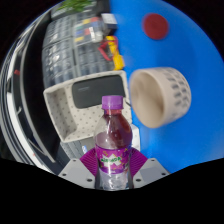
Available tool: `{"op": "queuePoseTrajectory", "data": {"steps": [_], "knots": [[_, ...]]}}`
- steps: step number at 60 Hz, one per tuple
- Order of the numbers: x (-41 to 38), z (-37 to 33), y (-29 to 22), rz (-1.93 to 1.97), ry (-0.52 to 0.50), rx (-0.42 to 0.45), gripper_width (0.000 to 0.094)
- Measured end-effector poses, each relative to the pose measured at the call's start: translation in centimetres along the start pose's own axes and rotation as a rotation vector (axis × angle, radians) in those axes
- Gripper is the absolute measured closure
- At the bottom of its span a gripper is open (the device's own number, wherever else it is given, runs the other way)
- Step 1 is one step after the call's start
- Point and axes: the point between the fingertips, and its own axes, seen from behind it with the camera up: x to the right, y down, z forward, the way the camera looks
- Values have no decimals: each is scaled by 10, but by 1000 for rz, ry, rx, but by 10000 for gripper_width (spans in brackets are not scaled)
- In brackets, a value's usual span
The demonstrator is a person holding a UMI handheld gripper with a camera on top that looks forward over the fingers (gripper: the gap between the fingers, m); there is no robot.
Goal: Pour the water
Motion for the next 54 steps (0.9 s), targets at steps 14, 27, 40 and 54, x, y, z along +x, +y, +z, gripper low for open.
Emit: {"op": "queuePoseTrajectory", "data": {"steps": [14, 27, 40, 54], "knots": [[-73, -29, -50, -661, 17, 108, 553], [-124, -63, -144, -1306, 183, 347, 554], [-93, -72, -225, -1659, 359, 394, 554], [-38, -71, -278, -1669, 426, 351, 554]]}}
